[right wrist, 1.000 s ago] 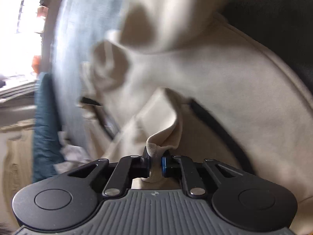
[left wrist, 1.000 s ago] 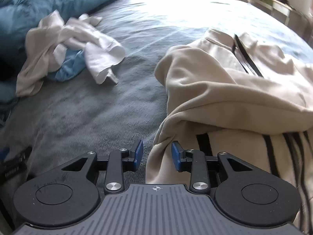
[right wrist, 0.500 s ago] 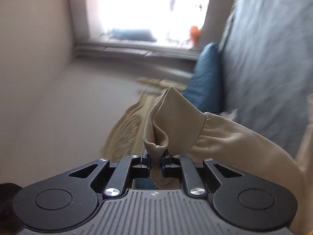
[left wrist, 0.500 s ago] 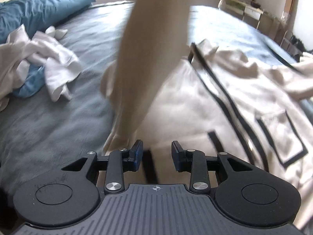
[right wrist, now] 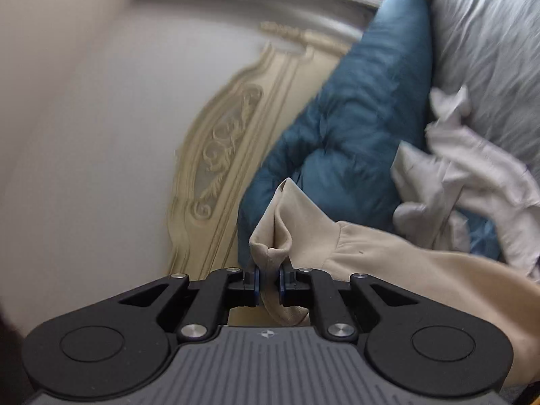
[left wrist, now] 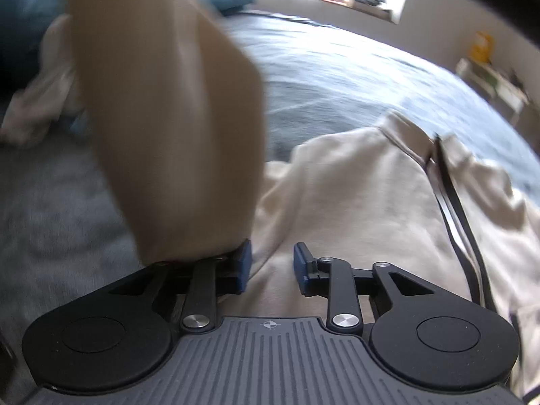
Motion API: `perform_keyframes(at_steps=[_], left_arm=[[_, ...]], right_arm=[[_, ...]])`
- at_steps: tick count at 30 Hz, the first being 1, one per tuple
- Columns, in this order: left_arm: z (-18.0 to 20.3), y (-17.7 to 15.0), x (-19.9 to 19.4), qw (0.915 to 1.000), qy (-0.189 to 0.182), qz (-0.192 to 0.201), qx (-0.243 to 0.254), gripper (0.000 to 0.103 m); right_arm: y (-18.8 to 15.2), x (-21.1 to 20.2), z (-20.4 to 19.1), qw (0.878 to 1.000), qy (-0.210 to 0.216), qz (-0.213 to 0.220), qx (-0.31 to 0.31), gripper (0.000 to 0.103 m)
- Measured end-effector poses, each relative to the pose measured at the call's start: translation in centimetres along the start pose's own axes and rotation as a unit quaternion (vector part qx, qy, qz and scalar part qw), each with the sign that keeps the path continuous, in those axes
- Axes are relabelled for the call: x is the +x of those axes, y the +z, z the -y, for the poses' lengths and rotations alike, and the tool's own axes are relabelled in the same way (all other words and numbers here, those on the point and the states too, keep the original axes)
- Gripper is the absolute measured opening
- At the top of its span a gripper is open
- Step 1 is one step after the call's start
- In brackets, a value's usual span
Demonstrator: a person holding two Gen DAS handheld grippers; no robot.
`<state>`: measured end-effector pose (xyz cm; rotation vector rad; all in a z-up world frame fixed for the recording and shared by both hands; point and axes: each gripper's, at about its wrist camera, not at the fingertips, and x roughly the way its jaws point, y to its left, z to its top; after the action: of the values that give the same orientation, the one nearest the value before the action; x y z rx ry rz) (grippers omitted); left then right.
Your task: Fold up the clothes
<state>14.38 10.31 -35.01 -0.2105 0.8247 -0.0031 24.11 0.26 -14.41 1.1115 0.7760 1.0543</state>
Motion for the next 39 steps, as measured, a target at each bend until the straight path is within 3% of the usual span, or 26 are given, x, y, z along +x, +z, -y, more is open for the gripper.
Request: perform_keyframes(at_steps=[4, 8, 11, 15, 19, 24, 26, 27, 28, 30, 32, 33, 35, 39], left_arm=[[-1.2, -0.1, 0.3, 0.9993, -0.005, -0.006, -0.035, 0.027], [-2.1, 0.1, 0.8, 0.9983, -0.017, -0.018, -0.053, 0.027], [-2.1, -0.2, -0.1, 0.9989, -0.033, -0.016, -0.028, 0.03], [-1.8, -1.4, -2.8, 0.9979, -0.053, -0.008, 0.035, 0.035], [-2.2, -2.6, -5.3, 0.9953, -0.062, -0.039, 0.063, 0.037], [-3.8, -3.8, -6.6, 0.9949, -0.034, -0.094, 0.019, 0.037], [-4.4, -4.0, -7.1, 0.9939, -0.015, -0.109, -0.006, 0.037], [-4.6, -4.1, -7.4, 0.9934, -0.005, -0.113, -0.018, 0.037], [-4.9, -4.1, -7.7, 0.9931, 0.004, -0.114, -0.03, 0.037], [-5.2, -4.1, -8.2, 0.9921, 0.019, -0.112, -0.053, 0.037], [-5.2, -4.0, -8.7, 0.9915, 0.034, -0.106, -0.067, 0.037], [-5.0, -3.9, -8.9, 0.9911, 0.039, -0.104, -0.074, 0.037], [-4.7, -3.8, -9.5, 0.9904, 0.043, -0.098, -0.088, 0.037], [-3.5, -3.4, -9.9, 0.9894, 0.04, -0.086, -0.111, 0.037]], right_arm=[[-0.3, -9.5, 1.0, 0.994, -0.029, 0.101, 0.026, 0.012], [-3.3, -19.5, 1.2, 0.979, -0.122, 0.161, 0.04, 0.012], [-6.1, -24.0, 1.6, 0.965, -0.188, 0.179, 0.047, 0.012], [-8.7, -26.5, 2.6, 0.95, -0.245, 0.183, 0.068, 0.012], [-11.9, -28.2, 3.6, 0.936, -0.291, 0.178, 0.084, 0.012], [-16.1, -31.8, 6.5, 0.917, -0.345, 0.161, 0.118, 0.012], [-17.6, -32.9, 9.0, 0.908, -0.373, 0.128, 0.139, 0.02], [-18.5, -33.6, 10.2, 0.898, -0.399, 0.106, 0.149, 0.025], [-19.4, -34.4, 11.1, 0.885, -0.43, 0.084, 0.161, 0.038], [-20.6, -36.2, 12.7, 0.851, -0.487, 0.052, 0.189, 0.039], [-20.5, -38.0, 12.8, 0.833, -0.516, 0.044, 0.197, 0.039], [-19.8, -38.5, 12.3, 0.834, -0.519, 0.04, 0.184, 0.039], [-17.9, -38.5, 10.9, 0.847, -0.514, 0.027, 0.133, 0.039], [-14.0, -34.8, 9.4, 0.871, -0.491, -0.027, -0.008, 0.039]])
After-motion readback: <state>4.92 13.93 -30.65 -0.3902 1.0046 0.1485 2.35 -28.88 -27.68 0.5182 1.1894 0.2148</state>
